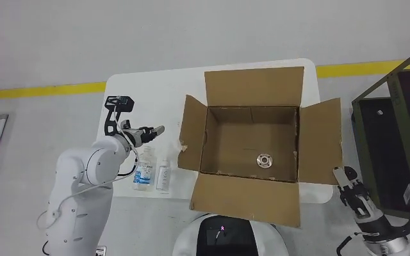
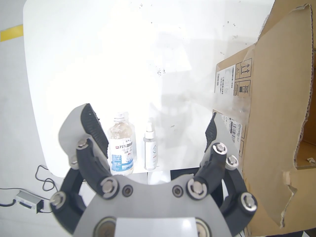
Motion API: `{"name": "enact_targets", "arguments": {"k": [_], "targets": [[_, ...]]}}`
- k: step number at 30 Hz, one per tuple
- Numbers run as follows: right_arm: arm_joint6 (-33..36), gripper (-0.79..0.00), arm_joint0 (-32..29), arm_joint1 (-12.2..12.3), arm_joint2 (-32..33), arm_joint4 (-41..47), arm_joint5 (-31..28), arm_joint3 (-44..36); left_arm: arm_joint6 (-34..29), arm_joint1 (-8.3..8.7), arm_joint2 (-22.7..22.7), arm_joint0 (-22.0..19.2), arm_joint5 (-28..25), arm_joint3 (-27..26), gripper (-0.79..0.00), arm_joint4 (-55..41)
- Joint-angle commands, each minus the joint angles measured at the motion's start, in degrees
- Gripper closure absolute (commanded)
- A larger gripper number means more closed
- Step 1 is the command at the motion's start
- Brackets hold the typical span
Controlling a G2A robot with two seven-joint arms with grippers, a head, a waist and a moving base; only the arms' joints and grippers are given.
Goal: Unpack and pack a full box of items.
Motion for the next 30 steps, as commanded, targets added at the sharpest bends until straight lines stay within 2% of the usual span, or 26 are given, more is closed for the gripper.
{"name": "enact_targets", "arguments": {"k": [1,4,7,14,23,30], "targets": [[-0.11,0.0,0.12,-0.01,-0.09,0.16,0.16,0.05,0.0,0.0,0.0,0.0,0.0,0.0,-0.785,0.0],[0.97,0.0,0.97,0.01,-1.27,2.24,1.23,0.76,0.0,0.0,0.0,0.0,0.0,0.0,-0.785,0.0],[4.93,0.0,0.93,0.23,-1.87,5.88,0.62,2.1,0.0,0.0,0.0,0.0,0.0,0.0,-0.785,0.0],[13.27,0.0,1.71,0.93,0.45,14.82,-0.54,3.98,2.86,0.11,-0.33,1.29,-0.33,0.1,-0.785,-0.57],[22.12,0.0,3.11,1.88,4.87,23.03,-2.48,6.29,3.21,0.43,-0.78,1.35,-0.11,0.29,-0.785,-1.59],[31.65,0.0,6.63,3.1,6.67,27.69,-4.28,8.79,3.27,0.7,-1.01,1.13,-0.07,0.51,-0.785,-2.37]]}}
